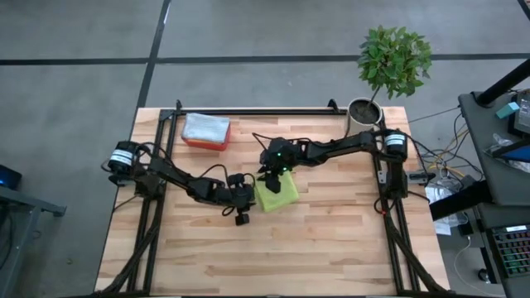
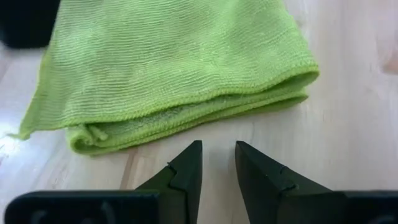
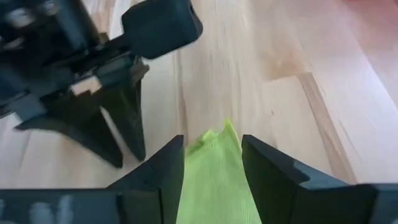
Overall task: Fold microfiber towels
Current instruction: Fold the light green microfiber cloth
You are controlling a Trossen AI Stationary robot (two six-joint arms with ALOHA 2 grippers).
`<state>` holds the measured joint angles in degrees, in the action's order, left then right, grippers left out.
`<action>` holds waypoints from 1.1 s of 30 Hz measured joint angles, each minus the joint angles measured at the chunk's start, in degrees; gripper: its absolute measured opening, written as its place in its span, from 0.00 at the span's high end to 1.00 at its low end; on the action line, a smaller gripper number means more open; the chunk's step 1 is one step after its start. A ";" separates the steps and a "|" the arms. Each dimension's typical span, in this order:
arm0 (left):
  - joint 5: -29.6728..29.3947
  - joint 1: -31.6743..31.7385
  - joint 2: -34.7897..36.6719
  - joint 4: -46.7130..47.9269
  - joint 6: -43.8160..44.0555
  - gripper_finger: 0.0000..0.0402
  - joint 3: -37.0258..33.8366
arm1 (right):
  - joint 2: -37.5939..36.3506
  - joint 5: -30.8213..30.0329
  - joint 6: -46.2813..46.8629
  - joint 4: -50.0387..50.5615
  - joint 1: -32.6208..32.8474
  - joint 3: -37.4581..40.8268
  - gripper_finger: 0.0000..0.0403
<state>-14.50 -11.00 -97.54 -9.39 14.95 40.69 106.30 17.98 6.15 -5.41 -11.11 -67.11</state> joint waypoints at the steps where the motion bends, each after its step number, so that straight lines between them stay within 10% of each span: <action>1: 0.01 -0.01 0.39 0.43 0.38 0.80 0.00 | -0.87 -0.07 0.07 0.75 0.16 0.34 0.63; 18: 0.69 -0.44 0.48 -5.68 -0.33 0.80 3.93 | -18.87 -10.63 3.59 1.85 9.14 18.22 0.89; 33: 5.01 -0.71 -7.61 -6.61 -0.27 0.80 5.85 | -17.65 -13.62 8.76 -2.70 12.63 28.09 0.98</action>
<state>-9.49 -11.70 -105.15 -16.00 14.68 46.54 88.64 4.36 14.92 -8.11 1.52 -39.02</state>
